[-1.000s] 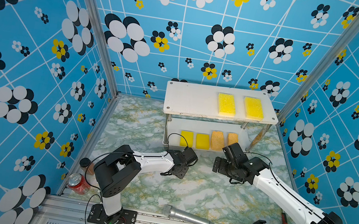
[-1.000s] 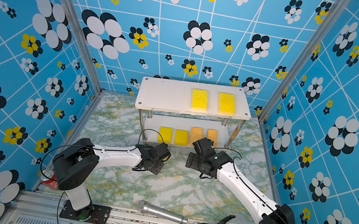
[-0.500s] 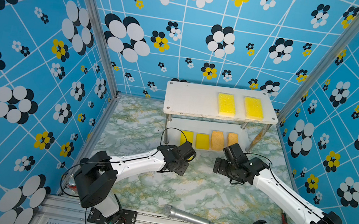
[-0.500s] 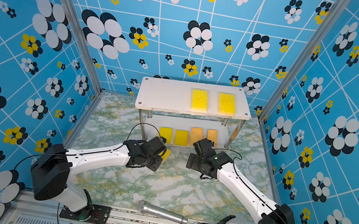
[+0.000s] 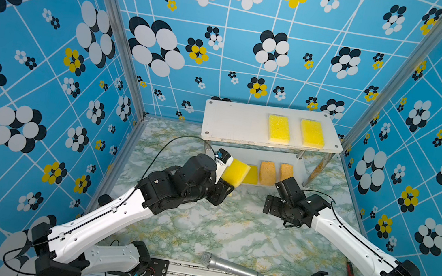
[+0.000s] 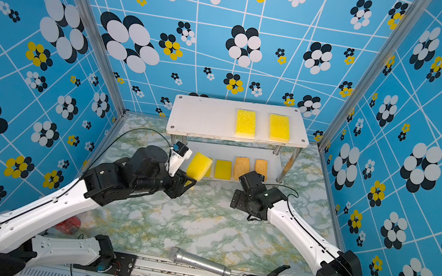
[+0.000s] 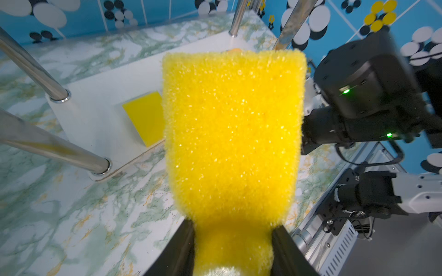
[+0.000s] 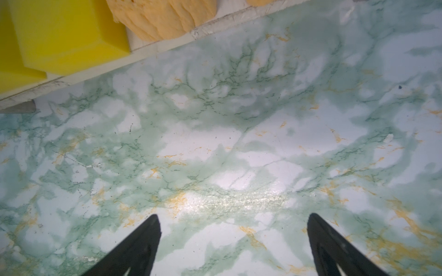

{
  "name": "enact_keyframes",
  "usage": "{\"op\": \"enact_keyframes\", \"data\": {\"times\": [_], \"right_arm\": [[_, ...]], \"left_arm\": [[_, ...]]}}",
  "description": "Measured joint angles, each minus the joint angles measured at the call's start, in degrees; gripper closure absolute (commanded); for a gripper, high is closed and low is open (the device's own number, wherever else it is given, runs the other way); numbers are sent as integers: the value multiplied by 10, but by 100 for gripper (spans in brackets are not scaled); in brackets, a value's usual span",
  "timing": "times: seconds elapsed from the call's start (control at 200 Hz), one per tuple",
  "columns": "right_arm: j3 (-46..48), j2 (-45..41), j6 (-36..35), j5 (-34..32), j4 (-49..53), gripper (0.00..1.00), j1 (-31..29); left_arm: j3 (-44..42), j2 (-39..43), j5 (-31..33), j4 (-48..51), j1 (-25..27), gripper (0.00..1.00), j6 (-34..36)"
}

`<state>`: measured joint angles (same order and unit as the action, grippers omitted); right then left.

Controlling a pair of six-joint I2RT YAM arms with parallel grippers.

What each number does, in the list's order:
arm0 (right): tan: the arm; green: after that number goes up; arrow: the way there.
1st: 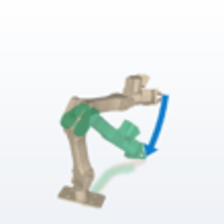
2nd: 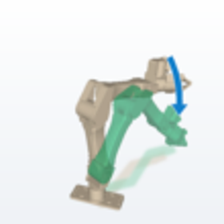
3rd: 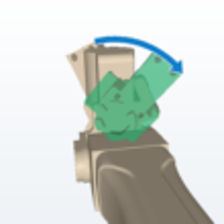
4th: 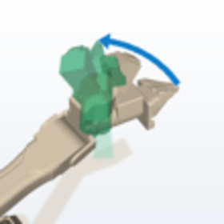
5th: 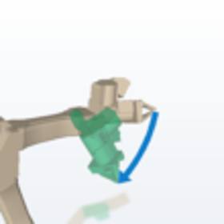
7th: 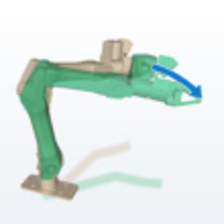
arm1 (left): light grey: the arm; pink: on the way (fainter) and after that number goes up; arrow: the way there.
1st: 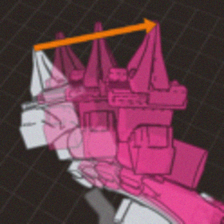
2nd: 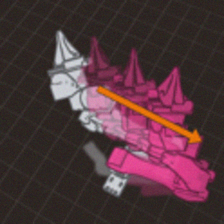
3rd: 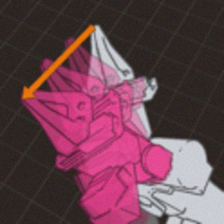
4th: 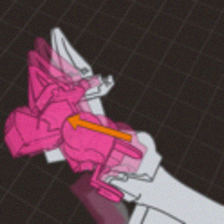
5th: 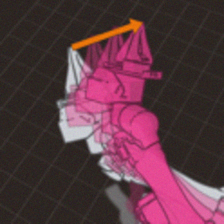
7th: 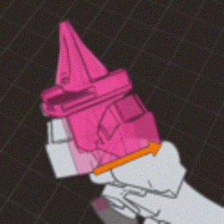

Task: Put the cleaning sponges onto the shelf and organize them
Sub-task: 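Carry the yellow sponge with the left gripper above the top shelf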

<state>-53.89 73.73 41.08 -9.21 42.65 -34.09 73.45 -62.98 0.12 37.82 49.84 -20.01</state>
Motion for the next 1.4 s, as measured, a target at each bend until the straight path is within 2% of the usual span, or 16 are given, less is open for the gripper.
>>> {"op": "enact_keyframes", "data": {"times": [0.06, 0.29, 0.41, 0.505, 0.82, 1.105, 1.405], "right_arm": [[0, 0, 0, 0, 0, 2, 0], [0, 0, 0, 4, 0, 2, 0], [0, -1, 0, 4, 0, 2, 0], [0, -3, 0, 5, 0, 2, 0], [10, -27, 0, 6, 0, 2, 0], [17, -33, -2, 9, -9, 2, 0], [17, -33, -16, 19, -27, 2, 0]], "left_arm": [[28, 8, 14, 0, 1, 75, 5], [125, -5, 73, -15, -14, 73, 17], [180, -48, 79, -33, -34, 71, 21], [224, -94, 78, -41, -49, 65, 21], [349, -230, 94, -42, -80, 64, 10], [445, -313, 139, 44, -94, 60, -45], [460, -332, 171, 118, -93, 59, -92]]}}
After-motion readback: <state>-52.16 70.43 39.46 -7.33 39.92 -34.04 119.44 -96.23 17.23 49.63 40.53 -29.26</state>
